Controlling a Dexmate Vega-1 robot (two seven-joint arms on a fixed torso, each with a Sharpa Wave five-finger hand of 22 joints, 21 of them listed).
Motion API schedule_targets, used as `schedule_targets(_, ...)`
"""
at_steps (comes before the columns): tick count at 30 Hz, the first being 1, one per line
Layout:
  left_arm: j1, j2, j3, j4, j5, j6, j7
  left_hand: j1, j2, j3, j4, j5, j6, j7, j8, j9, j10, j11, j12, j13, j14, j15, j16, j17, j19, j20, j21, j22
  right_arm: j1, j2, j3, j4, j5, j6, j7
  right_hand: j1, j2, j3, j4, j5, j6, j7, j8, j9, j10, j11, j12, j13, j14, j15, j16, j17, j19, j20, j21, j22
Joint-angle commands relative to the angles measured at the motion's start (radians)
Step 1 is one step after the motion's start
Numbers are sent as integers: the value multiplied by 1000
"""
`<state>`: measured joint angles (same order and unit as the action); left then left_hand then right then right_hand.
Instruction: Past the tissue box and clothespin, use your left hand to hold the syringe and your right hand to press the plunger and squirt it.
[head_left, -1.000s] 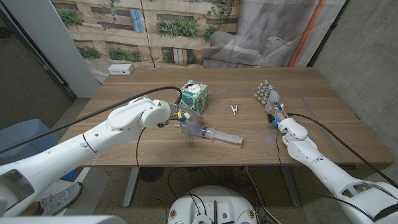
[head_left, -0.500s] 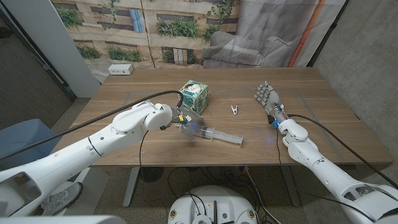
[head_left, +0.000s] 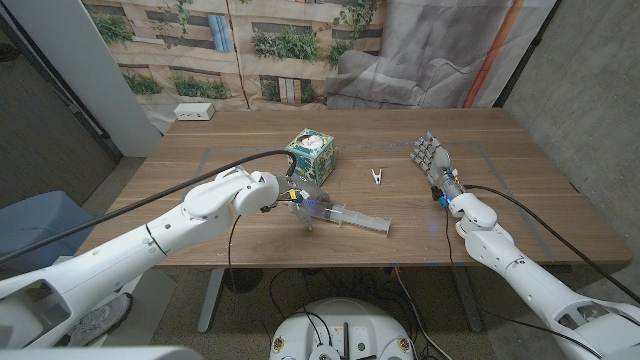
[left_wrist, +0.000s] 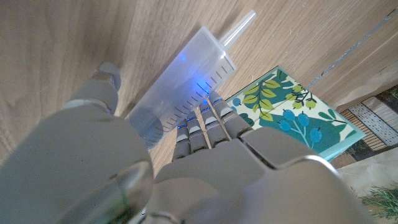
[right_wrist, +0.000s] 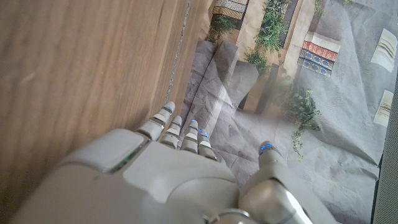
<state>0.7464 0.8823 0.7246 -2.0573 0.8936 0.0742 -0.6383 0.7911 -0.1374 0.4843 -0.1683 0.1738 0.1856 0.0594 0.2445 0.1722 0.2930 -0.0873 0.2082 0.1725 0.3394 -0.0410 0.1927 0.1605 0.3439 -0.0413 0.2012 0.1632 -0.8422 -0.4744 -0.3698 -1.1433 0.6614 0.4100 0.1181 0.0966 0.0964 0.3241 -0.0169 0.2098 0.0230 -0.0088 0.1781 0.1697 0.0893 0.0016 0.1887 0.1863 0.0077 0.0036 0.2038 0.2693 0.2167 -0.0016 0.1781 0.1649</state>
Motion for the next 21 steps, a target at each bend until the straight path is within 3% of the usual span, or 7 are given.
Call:
schedule_targets(1,8,-7,0,26,-5,-40,82,22,9,-16,-1,6,56,10,7,4,46,-3,1,0,49,-56,-1,3,58,-116,5,3,-18,-8,5,-23,-2,0,-13,-1,4,2,-5,-6,1,-9,7,5,3,-4,4,2,11,2,8,0,2,10,9,2)
schedule_targets(6,21,-7,-6,34,-5,-49,134,63,19,-39,-3,12,148,3,7,5,148,-14,6,0,141,-70,2,4,160,-91,15,3,-25,-10,6,-31,-1,-2,-17,-1,5,2,-6,-6,2,-9,8,5,3,-4,4,2,12,0,9,0,2,10,9,2)
schedule_targets(15,21,-11,-1,39,-4,-48,134,116,30,-62,-4,15,243,3,1,6,255,-19,7,-1,241,-79,5,4,243,-89,17,4,-38,-14,11,-43,0,-2,-28,-1,6,2,-8,-8,2,-9,8,5,3,-4,4,2,21,-1,13,-2,4,11,10,2)
schedule_targets(20,28,-11,-3,41,-1,-42,145,150,48,-78,0,13,329,-48,4,7,339,-45,8,-1,309,-119,10,6,291,-94,16,5,-40,-10,11,-39,3,3,-27,-1,7,2,-10,-8,2,-10,8,5,2,-5,4,2,23,-2,14,-3,5,11,10,2)
schedule_targets(21,29,-13,-3,41,-1,-38,145,154,51,-80,0,13,346,-47,5,7,352,-48,8,-1,322,-132,11,7,296,-97,15,5,-40,-10,11,-38,3,3,-27,-1,7,3,-10,-8,2,-9,8,5,2,-5,4,2,23,-2,14,-3,5,11,10,2)
